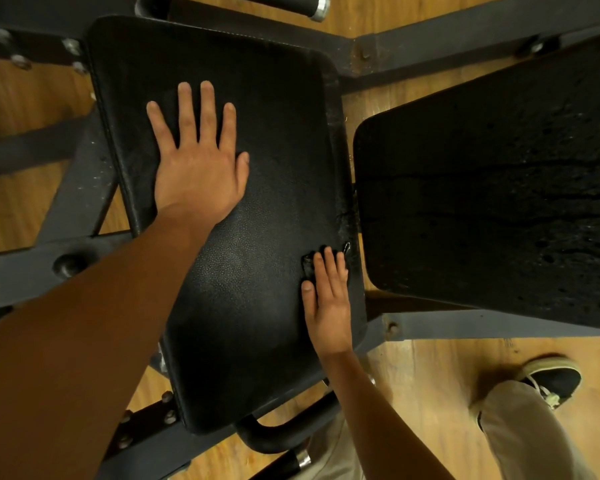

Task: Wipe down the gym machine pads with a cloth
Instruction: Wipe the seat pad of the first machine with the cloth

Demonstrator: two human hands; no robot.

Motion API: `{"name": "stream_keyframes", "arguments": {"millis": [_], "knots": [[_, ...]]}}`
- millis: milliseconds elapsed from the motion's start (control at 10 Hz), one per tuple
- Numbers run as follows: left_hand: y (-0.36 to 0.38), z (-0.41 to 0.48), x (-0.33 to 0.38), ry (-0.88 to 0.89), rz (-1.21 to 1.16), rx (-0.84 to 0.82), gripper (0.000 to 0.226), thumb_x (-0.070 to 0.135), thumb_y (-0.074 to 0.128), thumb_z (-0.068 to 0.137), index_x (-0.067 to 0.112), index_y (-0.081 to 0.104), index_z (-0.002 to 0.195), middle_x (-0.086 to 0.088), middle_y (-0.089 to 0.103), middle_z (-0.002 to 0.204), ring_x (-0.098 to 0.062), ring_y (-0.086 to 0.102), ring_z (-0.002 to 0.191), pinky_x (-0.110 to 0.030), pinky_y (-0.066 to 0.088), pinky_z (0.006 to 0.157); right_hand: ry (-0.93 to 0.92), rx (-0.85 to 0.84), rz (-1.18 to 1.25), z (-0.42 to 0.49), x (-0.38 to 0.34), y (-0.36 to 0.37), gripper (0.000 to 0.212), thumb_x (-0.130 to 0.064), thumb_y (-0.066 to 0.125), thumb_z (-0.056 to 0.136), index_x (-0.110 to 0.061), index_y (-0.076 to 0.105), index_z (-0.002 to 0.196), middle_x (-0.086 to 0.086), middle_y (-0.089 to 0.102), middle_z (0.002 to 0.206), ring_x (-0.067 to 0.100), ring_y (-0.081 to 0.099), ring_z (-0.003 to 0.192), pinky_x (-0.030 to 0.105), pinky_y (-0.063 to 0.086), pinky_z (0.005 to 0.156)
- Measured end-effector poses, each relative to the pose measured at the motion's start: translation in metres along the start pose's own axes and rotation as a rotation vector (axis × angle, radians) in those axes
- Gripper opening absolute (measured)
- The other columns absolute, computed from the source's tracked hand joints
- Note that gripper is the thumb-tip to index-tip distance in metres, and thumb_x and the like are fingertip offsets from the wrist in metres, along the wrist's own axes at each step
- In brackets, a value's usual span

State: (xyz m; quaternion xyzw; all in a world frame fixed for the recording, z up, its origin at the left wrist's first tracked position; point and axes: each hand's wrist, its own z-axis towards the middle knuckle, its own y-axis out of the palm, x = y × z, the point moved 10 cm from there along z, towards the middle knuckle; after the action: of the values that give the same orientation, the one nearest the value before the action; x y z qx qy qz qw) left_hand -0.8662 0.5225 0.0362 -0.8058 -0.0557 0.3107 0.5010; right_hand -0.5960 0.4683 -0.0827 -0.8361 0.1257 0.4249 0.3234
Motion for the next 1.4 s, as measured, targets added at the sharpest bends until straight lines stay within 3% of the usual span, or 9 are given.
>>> {"name": "stream_keyframes", "arguments": {"millis": [200, 500, 700, 900, 1000, 1200, 1400], "knots": [[0.000, 0.000, 0.000, 0.005, 0.005, 0.002, 0.067, 0.048, 0.019, 0.107, 0.009, 0.014, 0.161, -0.025, 0.005, 0.167, -0.046, 0.003, 0.154, -0.072, 0.008, 0.118, 0.012, -0.042, -0.021, -0.033, 0.018, 0.004, 0.058, -0.048, 0.025, 0.110, -0.015, 0.026, 0.158, -0.006, 0.019, 0.167, 0.010, 0.001, 0.158, 0.052, 0.021, 0.125], [0.000, 0.000, 0.000, 0.002, 0.006, -0.010, 0.067, 0.048, 0.017, 0.107, 0.010, 0.013, 0.161, -0.024, 0.004, 0.167, -0.046, 0.003, 0.154, -0.072, 0.009, 0.118, -0.100, -0.137, -0.114, -0.040, 0.020, 0.004, 0.060, -0.041, 0.035, 0.108, -0.020, 0.015, 0.161, -0.012, 0.001, 0.171, 0.018, 0.001, 0.159, 0.050, 0.015, 0.126], [0.001, 0.001, 0.001, -0.006, 0.014, -0.034, 0.067, 0.049, 0.017, 0.107, 0.010, 0.012, 0.161, -0.024, 0.003, 0.167, -0.045, 0.002, 0.154, -0.072, 0.008, 0.118, -0.173, -0.111, -0.117, -0.027, 0.018, 0.006, 0.052, -0.040, 0.025, 0.112, -0.020, 0.015, 0.160, -0.011, 0.001, 0.172, 0.023, 0.006, 0.159, 0.049, 0.010, 0.126], [0.002, 0.002, 0.002, -0.017, 0.034, -0.072, 0.068, 0.049, 0.013, 0.105, 0.012, 0.009, 0.162, -0.022, -0.001, 0.168, -0.044, -0.002, 0.154, -0.071, 0.007, 0.119, -0.222, -0.054, -0.064, 0.054, -0.025, -0.004, 0.051, -0.035, 0.028, 0.112, -0.014, 0.025, 0.158, 0.002, 0.019, 0.168, 0.023, 0.008, 0.159, 0.050, 0.011, 0.128], [0.003, 0.002, 0.002, -0.028, 0.037, -0.079, 0.068, 0.048, 0.015, 0.105, 0.013, 0.008, 0.163, -0.022, -0.002, 0.168, -0.043, -0.002, 0.155, -0.070, 0.005, 0.119, -0.240, -0.062, -0.098, 0.110, -0.057, -0.006, 0.053, -0.033, 0.032, 0.110, -0.011, 0.029, 0.158, 0.007, 0.020, 0.168, 0.022, 0.004, 0.159, 0.049, 0.010, 0.128], [0.005, 0.004, 0.003, -0.043, 0.051, -0.084, 0.069, 0.049, 0.017, 0.103, 0.013, 0.008, 0.162, -0.021, -0.001, 0.169, -0.042, -0.002, 0.155, -0.069, 0.003, 0.119, -0.200, -0.085, -0.082, 0.208, -0.103, -0.019, 0.054, -0.030, 0.034, 0.112, -0.015, 0.019, 0.162, 0.007, 0.009, 0.171, 0.022, -0.008, 0.157, 0.043, -0.002, 0.129], [0.009, 0.006, 0.004, -0.051, 0.073, -0.094, 0.070, 0.049, 0.013, 0.101, 0.014, 0.007, 0.162, -0.020, -0.002, 0.169, -0.042, -0.004, 0.155, -0.069, -0.001, 0.117, -0.247, -0.044, -0.080, 0.293, -0.131, -0.033, 0.052, -0.030, 0.033, 0.112, -0.013, 0.025, 0.161, 0.010, 0.015, 0.171, 0.030, -0.001, 0.158, 0.046, 0.001, 0.127]]}}
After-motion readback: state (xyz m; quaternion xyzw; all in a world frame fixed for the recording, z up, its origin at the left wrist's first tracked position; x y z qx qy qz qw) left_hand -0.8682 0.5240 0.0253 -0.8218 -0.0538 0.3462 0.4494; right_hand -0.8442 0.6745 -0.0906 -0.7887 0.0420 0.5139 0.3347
